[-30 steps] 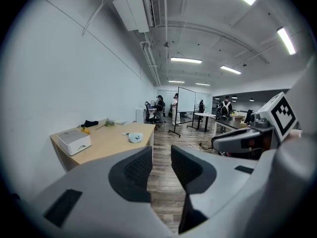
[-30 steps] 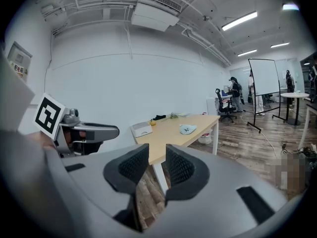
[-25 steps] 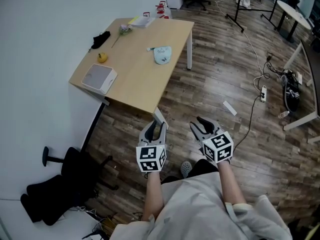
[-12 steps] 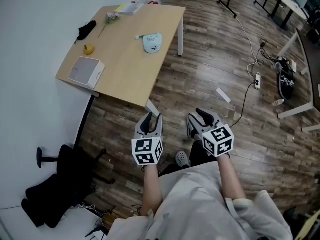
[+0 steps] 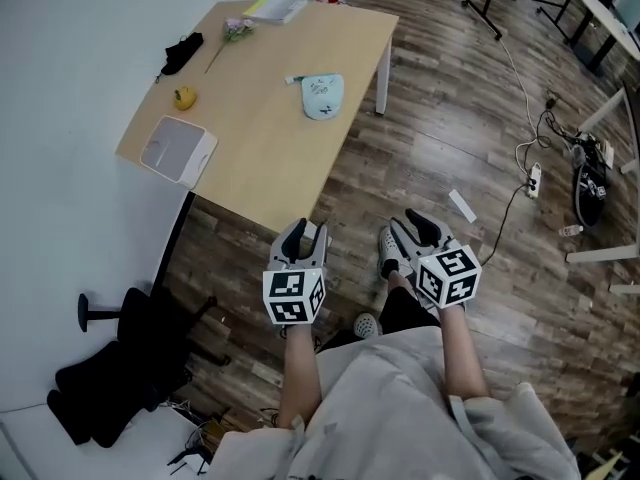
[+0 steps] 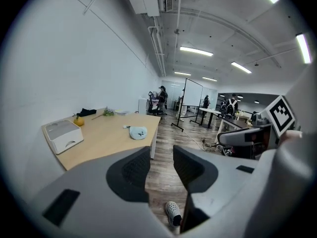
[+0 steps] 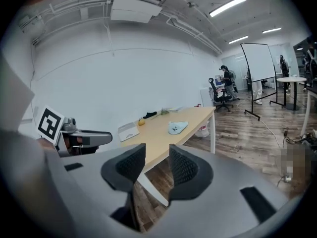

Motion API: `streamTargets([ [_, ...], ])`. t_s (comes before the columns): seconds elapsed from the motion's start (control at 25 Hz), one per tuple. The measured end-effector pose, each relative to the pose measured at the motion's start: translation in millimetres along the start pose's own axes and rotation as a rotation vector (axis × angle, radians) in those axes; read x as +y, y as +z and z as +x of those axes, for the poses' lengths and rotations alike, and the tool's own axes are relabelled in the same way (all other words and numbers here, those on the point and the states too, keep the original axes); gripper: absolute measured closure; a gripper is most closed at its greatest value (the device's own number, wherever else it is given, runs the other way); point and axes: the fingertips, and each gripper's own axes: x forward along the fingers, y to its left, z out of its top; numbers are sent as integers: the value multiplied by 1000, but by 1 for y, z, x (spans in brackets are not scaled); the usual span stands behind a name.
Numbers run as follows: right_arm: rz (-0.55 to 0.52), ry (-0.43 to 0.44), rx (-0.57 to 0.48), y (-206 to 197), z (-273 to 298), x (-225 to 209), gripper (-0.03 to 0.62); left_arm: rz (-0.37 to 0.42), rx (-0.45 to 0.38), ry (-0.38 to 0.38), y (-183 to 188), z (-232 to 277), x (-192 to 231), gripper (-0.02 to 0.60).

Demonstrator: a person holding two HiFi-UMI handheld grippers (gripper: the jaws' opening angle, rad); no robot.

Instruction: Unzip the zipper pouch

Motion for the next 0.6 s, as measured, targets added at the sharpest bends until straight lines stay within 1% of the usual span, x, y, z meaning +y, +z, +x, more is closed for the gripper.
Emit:
streamTargets([
  [0.24,90,23,-30,43,66,-61,434,7,32,44,35,74,34,430],
  [0.6,87,27,27,103,128,-158,434,-28,69,83,88,182,50,430],
])
